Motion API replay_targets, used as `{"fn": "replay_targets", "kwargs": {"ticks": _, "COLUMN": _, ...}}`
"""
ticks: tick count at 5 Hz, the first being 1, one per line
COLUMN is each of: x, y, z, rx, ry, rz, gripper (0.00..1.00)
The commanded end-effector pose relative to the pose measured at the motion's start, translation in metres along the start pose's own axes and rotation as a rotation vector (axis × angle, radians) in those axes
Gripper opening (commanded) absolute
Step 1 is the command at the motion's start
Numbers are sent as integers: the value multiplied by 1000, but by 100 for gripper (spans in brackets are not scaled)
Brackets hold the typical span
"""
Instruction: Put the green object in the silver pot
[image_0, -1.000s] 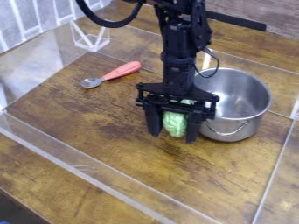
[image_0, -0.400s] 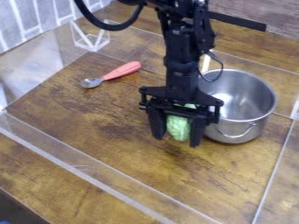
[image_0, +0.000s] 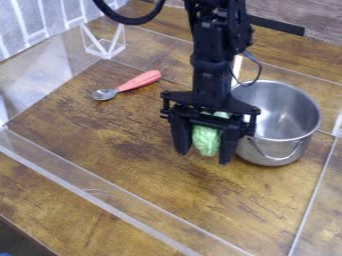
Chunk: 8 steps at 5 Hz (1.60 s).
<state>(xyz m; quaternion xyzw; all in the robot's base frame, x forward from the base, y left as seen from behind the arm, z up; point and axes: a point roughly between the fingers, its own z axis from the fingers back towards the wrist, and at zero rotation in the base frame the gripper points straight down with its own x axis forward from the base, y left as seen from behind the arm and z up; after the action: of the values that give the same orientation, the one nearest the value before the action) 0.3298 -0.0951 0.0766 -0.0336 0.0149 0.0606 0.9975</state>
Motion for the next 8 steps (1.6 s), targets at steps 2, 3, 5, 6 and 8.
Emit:
{"fn": "replay_targets", "kwargs": {"ticks": 2, "x": 14, "y": 11, "z": 45, "rx": -47, "ry": -119, "rz": -15, "gripper": 0}}
{"fn": "replay_targets", "kwargs": {"ticks": 3, "x": 15, "y": 16, "z": 52, "rx": -47, "ry": -126, "rz": 30, "gripper": 0}}
{"fn": "replay_targets", "kwargs": {"ticks": 5, "x": 16, "y": 25, "z": 54, "rx": -44, "ry": -124, "rz": 20, "gripper": 0}}
{"fn": "replay_targets", "kwargs": {"ticks": 6, "x": 17, "y": 29, "z": 48, "rx": -44, "ry": -120, "rz": -34, "gripper": 0}}
{"fn": "replay_targets", "kwargs": {"ticks": 8, "x": 26, "y": 38, "z": 38, "rx": -42, "ry": -116, "rz": -63, "gripper": 0}}
